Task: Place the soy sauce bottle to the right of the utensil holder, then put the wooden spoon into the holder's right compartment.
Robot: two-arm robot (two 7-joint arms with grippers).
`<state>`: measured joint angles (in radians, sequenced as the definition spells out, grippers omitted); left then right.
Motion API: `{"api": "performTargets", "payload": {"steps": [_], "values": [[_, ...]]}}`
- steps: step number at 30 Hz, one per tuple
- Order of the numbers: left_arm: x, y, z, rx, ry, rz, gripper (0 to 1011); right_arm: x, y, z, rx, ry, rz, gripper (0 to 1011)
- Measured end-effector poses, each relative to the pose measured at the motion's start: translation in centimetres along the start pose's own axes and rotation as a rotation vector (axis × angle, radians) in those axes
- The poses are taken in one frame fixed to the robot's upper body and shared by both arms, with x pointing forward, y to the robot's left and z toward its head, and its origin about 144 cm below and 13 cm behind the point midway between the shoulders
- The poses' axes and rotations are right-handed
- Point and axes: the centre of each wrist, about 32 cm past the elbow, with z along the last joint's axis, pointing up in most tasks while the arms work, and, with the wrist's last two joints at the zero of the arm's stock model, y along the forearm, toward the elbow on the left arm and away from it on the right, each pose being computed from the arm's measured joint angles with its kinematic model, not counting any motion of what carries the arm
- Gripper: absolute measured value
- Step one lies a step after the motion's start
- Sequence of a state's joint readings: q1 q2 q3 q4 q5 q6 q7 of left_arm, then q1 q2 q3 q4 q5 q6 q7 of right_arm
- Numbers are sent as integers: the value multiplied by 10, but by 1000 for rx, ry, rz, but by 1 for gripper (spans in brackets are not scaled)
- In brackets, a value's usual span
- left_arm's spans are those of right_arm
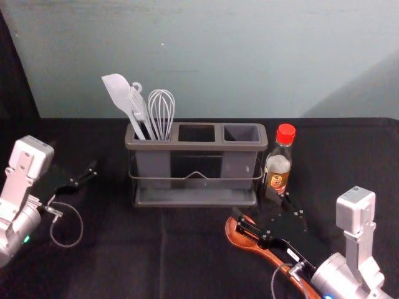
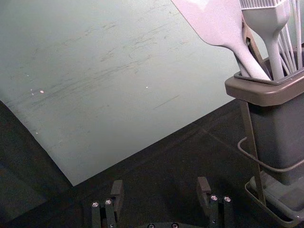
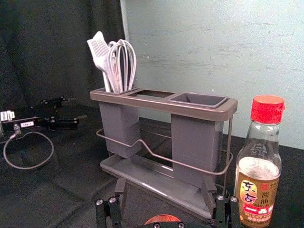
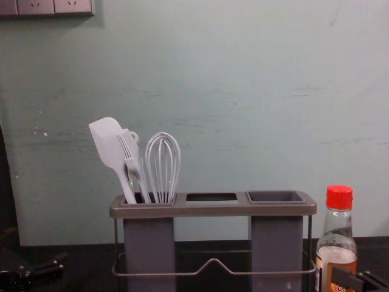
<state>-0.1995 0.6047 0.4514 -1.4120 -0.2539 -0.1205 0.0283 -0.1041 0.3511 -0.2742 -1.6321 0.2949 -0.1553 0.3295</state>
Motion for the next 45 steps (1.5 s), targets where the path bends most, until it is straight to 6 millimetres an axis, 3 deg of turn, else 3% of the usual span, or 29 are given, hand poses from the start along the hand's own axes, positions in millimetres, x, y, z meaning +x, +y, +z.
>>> {"api": "performTargets", "payload": {"steps": [13, 26, 34, 45], "values": [[0, 0, 0, 0, 0, 0, 1011, -2, -2, 4, -53, 26, -1, 1002], [0, 0, 0, 0, 0, 0, 1011, -35, -6, 72, -388, -104, -37, 1002], [0, 0, 0, 0, 0, 0, 1011, -44, 9, 94, -536, -156, -56, 1002], [0, 0, 0, 0, 0, 0, 1012, -30, 39, 99, -649, -93, -40, 1002]]}}
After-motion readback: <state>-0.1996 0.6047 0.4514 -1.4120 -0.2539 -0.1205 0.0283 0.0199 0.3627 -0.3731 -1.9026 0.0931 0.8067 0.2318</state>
